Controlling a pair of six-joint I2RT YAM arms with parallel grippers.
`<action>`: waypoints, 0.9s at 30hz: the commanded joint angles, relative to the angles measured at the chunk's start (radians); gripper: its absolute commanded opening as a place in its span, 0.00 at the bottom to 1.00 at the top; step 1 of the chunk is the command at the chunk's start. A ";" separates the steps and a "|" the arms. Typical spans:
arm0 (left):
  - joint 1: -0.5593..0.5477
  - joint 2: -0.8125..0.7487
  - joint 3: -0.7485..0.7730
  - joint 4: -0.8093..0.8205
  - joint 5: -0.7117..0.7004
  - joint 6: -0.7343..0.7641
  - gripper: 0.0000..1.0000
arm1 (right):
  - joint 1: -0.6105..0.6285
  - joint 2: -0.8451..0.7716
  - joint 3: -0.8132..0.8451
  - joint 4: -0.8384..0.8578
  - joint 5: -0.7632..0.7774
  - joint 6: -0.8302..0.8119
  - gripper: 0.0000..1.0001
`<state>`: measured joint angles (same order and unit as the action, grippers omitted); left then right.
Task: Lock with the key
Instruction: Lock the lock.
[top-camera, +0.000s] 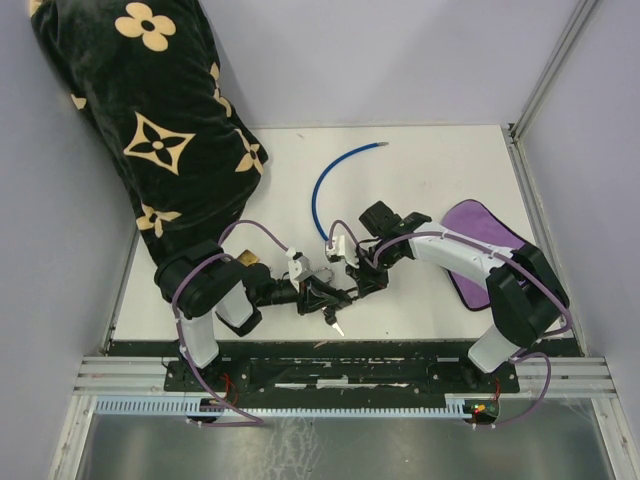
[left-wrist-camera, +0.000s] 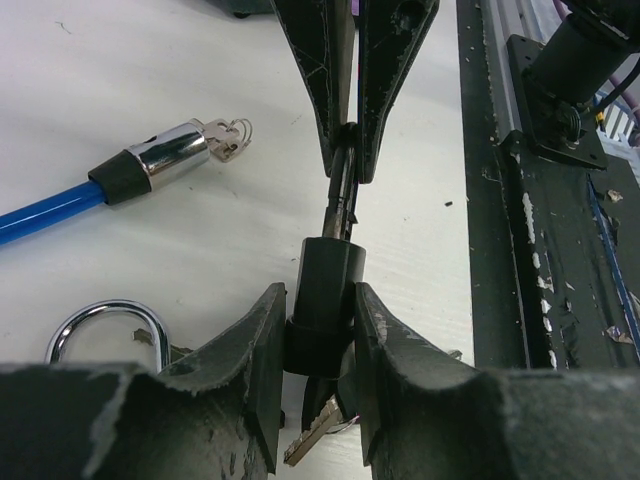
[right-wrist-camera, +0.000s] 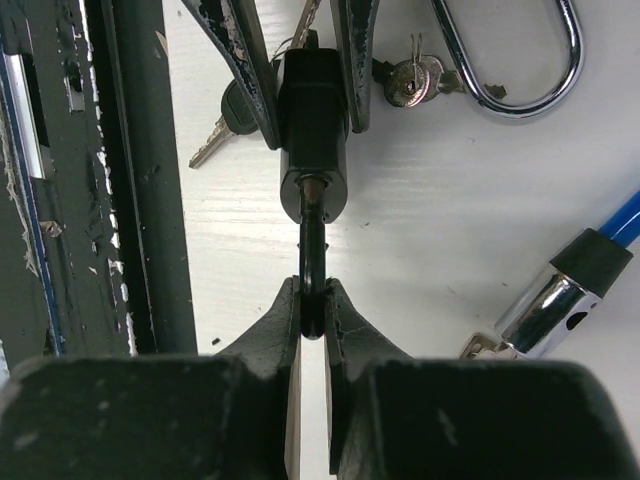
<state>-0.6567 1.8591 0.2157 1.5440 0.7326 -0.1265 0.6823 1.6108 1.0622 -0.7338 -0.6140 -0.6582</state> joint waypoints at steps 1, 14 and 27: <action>0.012 -0.012 0.005 0.069 -0.092 0.035 0.31 | 0.024 -0.011 0.081 0.017 -0.130 0.039 0.02; 0.012 -0.040 -0.002 0.037 -0.084 0.030 0.57 | 0.023 -0.019 0.086 0.035 -0.111 0.071 0.02; 0.015 -0.142 -0.015 0.027 -0.046 -0.096 0.70 | 0.020 0.020 0.218 -0.311 -0.014 -0.442 0.02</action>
<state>-0.6472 1.7821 0.1978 1.5291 0.6621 -0.1665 0.7044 1.6203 1.1961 -0.8734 -0.6071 -0.8074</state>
